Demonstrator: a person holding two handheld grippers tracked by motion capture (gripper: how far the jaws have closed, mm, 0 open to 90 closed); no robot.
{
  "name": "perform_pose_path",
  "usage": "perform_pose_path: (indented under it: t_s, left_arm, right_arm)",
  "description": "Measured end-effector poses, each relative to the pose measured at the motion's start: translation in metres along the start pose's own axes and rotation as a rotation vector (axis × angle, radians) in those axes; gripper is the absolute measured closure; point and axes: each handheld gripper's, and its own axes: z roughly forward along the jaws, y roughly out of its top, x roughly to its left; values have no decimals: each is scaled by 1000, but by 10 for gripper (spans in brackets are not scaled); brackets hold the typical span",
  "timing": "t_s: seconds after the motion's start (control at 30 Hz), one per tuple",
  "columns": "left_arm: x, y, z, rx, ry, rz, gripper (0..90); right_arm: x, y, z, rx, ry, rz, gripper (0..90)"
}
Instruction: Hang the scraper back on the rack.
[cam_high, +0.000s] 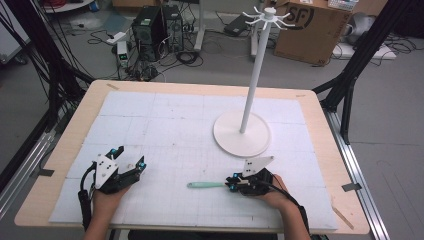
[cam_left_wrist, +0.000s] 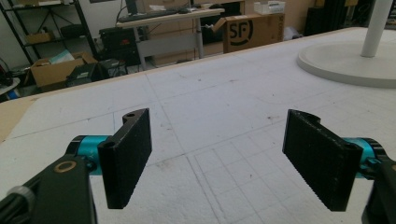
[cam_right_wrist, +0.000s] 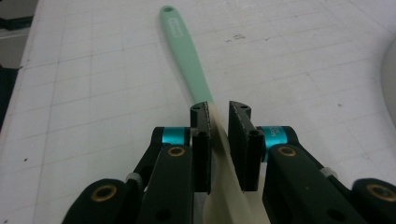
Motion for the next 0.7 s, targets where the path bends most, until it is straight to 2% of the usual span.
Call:
perform_pose_path:
  t_s: [0.07, 0.23, 0.27, 0.3, 0.37, 0.7]
  left_arm:
    - [0, 0, 0, 0, 0, 1, 245]
    - [0, 0, 0, 0, 0, 1, 245]
    - [0, 0, 0, 0, 0, 1, 245]
    - [0, 0, 0, 0, 0, 2, 245]
    - [0, 0, 0, 0, 0, 2, 245]
    - [0, 0, 0, -3, 1, 2, 245]
  right_arm:
    - [1, 0, 0, 2, 2, 12, 818]
    - [0, 0, 0, -4, -28, 9, 821]
    - [0, 0, -1, 1, -28, 25, 822]
    - [-1, 0, 0, -6, -28, 21, 821]
    - [-3, -1, -1, -7, -51, 42, 817]
    - [-3, 0, 1, 9, -39, 64, 751]
